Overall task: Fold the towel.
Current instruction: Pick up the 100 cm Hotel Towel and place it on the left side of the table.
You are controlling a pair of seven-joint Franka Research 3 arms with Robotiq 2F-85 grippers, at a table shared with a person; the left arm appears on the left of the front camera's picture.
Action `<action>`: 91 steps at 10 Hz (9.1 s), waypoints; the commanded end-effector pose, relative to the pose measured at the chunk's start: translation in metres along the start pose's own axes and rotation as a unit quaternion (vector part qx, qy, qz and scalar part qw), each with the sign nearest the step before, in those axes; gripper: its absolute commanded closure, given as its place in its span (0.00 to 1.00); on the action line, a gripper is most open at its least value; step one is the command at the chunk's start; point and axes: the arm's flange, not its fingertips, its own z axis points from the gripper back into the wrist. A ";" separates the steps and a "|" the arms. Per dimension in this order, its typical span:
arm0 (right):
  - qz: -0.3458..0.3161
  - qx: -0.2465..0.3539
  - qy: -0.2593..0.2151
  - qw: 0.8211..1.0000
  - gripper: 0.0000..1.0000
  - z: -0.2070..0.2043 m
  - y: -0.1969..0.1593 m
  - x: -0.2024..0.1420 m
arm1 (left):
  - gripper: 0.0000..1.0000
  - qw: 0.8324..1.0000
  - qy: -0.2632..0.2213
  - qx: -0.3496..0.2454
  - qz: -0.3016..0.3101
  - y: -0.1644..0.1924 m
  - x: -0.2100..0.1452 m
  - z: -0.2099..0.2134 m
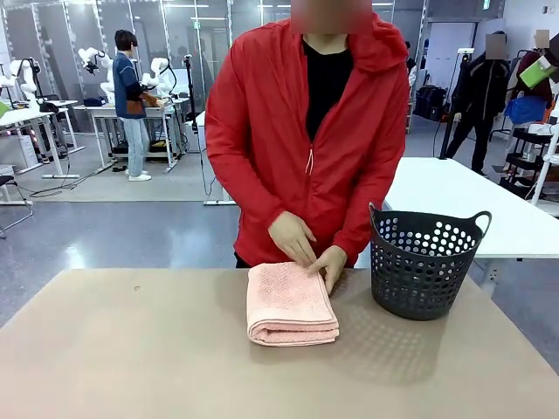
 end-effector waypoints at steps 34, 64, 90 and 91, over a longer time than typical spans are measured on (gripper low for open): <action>0.001 0.004 -0.001 1.000 0.00 0.002 0.001 -0.001 | 0.00 0.940 0.063 -0.214 0.257 -0.071 -0.134 -0.402; 0.001 0.004 -0.001 1.000 0.00 0.002 0.001 -0.001 | 1.00 0.862 0.122 -0.359 0.337 -0.022 -0.186 -0.431; 0.001 0.004 -0.001 1.000 0.00 0.002 0.001 -0.001 | 0.00 0.934 0.198 -0.054 0.292 0.155 -0.222 -0.258; 0.001 0.004 -0.001 1.000 0.00 0.002 0.001 -0.001 | 0.00 0.934 0.198 -0.054 0.292 0.155 -0.222 -0.258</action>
